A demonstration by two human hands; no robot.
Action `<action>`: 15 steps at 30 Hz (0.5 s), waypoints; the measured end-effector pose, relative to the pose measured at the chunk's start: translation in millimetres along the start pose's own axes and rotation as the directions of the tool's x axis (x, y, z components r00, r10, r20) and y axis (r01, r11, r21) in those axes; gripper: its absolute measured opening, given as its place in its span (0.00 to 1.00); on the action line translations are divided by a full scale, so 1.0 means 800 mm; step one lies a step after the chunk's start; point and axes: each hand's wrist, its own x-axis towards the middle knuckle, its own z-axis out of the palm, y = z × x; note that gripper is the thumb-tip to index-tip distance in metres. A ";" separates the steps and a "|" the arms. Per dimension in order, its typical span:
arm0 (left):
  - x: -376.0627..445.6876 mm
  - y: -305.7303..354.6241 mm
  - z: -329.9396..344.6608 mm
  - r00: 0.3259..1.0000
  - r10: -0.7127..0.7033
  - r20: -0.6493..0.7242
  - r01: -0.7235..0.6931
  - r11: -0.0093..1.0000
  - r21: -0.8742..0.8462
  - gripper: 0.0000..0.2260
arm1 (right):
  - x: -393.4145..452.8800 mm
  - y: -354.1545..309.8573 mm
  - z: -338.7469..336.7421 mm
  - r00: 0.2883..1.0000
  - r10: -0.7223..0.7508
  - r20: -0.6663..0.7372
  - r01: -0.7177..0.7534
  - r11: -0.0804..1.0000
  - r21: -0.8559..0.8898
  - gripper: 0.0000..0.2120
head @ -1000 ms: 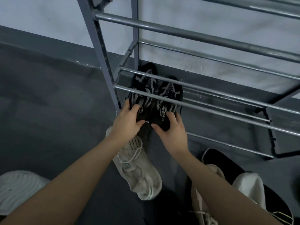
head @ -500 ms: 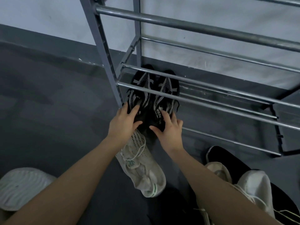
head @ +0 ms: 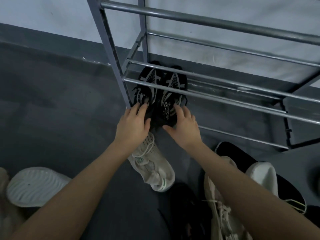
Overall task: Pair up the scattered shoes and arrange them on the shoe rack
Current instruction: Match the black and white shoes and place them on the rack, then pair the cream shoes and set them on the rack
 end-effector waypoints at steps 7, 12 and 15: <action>-0.065 0.084 -0.028 0.984 0.174 0.038 -0.168 0.978 -0.126 0.17 | -0.104 0.026 -0.085 0.990 -0.094 -0.109 0.100 0.994 0.051 0.19; -0.121 0.157 -0.021 0.961 0.225 0.163 -0.183 0.954 -0.238 0.18 | -0.205 0.086 -0.116 0.977 0.134 -0.165 -0.118 0.988 0.104 0.15; -0.160 0.195 -0.004 0.931 0.243 0.271 -0.154 0.938 -0.312 0.18 | -0.270 0.133 -0.112 0.941 0.277 -0.196 -0.274 0.961 0.043 0.17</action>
